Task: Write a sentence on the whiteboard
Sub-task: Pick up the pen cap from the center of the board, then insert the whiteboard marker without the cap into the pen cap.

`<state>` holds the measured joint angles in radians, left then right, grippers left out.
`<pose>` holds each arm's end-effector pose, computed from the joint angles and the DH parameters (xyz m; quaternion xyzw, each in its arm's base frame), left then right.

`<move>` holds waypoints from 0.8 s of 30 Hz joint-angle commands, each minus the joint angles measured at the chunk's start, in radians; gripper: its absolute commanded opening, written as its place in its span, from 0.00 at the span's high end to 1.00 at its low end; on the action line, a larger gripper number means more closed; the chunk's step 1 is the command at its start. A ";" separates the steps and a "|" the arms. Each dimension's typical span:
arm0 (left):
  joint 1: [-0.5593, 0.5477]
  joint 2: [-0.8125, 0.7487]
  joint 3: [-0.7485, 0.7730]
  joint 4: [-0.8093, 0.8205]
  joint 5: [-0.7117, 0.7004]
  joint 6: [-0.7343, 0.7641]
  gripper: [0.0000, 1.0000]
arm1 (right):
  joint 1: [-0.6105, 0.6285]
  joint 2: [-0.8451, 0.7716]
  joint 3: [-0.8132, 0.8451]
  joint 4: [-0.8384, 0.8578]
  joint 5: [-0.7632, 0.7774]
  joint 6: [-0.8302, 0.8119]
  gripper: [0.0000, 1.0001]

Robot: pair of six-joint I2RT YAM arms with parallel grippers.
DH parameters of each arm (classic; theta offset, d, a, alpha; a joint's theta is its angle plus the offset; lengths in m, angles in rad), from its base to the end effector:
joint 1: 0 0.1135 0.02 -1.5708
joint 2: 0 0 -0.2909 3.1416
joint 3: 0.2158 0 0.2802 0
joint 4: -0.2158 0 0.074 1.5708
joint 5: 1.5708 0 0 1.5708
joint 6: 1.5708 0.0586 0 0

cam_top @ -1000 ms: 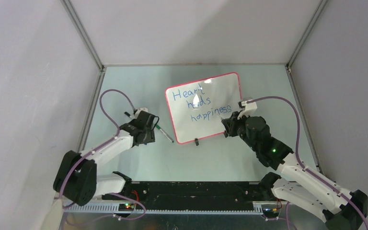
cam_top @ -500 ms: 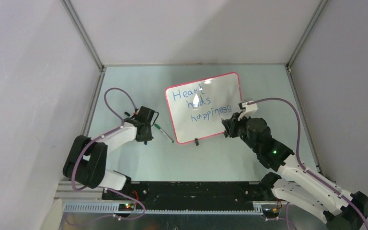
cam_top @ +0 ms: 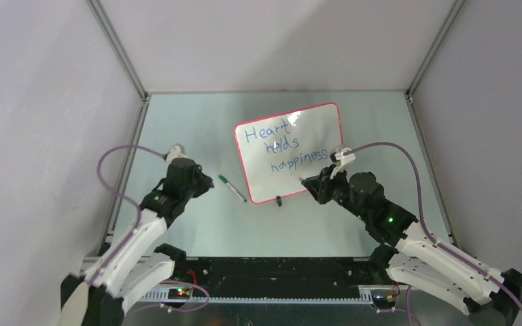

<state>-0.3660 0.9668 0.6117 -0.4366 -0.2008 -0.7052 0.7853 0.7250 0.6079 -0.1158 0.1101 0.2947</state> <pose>0.2139 -0.0695 0.2205 -0.1929 0.9008 -0.1131 0.3723 0.1529 0.1438 0.3035 -0.1571 0.7681 0.2813 0.5533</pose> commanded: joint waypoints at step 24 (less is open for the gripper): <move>-0.020 -0.414 -0.166 0.422 0.234 -0.386 1.00 | 0.416 0.326 0.288 0.114 0.113 -0.032 1.00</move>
<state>-0.3779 0.5560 0.4770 -0.3565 -0.0578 -1.4586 1.2137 1.0454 0.7650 0.0891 0.1993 0.2108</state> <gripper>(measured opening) 0.021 0.140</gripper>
